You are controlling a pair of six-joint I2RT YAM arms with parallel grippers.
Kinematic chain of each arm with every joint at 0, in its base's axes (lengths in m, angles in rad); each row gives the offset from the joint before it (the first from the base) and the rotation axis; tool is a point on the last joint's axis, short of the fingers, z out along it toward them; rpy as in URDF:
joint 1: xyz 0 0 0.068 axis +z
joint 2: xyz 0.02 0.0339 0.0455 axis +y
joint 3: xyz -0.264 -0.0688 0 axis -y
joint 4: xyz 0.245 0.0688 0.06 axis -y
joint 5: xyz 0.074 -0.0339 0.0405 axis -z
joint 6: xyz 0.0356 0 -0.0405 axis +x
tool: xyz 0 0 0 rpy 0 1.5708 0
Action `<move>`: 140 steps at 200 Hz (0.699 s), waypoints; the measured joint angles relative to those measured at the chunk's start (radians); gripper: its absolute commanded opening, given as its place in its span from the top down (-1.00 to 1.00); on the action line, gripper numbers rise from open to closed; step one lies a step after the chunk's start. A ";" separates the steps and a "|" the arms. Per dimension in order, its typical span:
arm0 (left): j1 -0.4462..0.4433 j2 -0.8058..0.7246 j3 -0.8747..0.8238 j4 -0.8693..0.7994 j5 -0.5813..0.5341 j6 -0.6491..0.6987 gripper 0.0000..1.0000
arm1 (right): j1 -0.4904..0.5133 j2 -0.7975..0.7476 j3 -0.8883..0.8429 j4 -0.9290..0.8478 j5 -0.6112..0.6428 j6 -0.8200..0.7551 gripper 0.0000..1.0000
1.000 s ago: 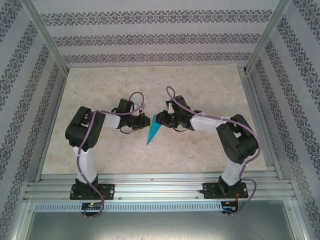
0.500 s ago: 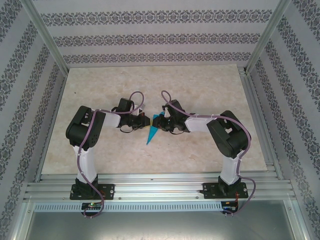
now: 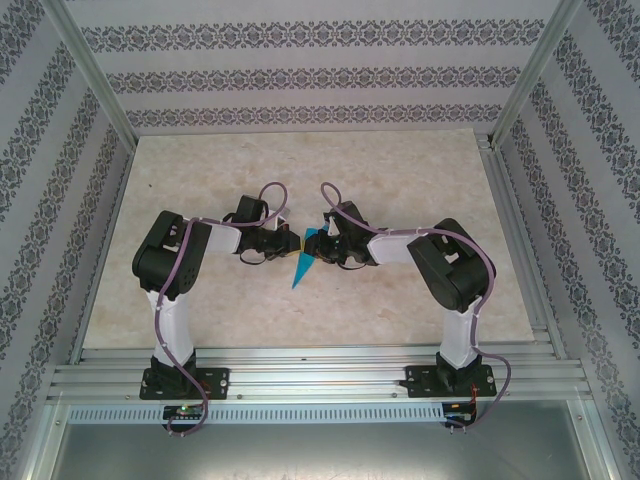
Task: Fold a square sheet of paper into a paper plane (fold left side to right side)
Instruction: Fold the wing for the fifth time at the center of the table.
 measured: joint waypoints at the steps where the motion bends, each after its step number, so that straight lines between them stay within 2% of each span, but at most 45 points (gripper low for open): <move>1: 0.000 0.000 0.000 0.000 0.000 0.000 1.00 | 0.000 0.000 0.000 0.000 0.000 0.000 0.51; 46: 0.003 0.004 0.002 0.001 0.011 -0.004 1.00 | 0.000 0.010 -0.007 0.018 0.001 0.006 0.51; 59: 0.003 0.004 0.002 0.000 0.011 -0.004 0.88 | -0.001 0.010 -0.013 0.029 0.000 0.010 0.51; 71: 0.003 -0.002 0.002 -0.002 0.009 -0.003 0.69 | -0.001 0.010 -0.018 0.039 0.000 0.018 0.51; 88: 0.005 -0.023 -0.003 -0.010 -0.015 0.004 0.56 | -0.001 0.010 -0.021 0.048 -0.001 0.029 0.51; 140: 0.074 -0.199 -0.146 -0.030 -0.132 0.057 0.49 | -0.006 0.010 -0.028 0.063 -0.003 0.049 0.50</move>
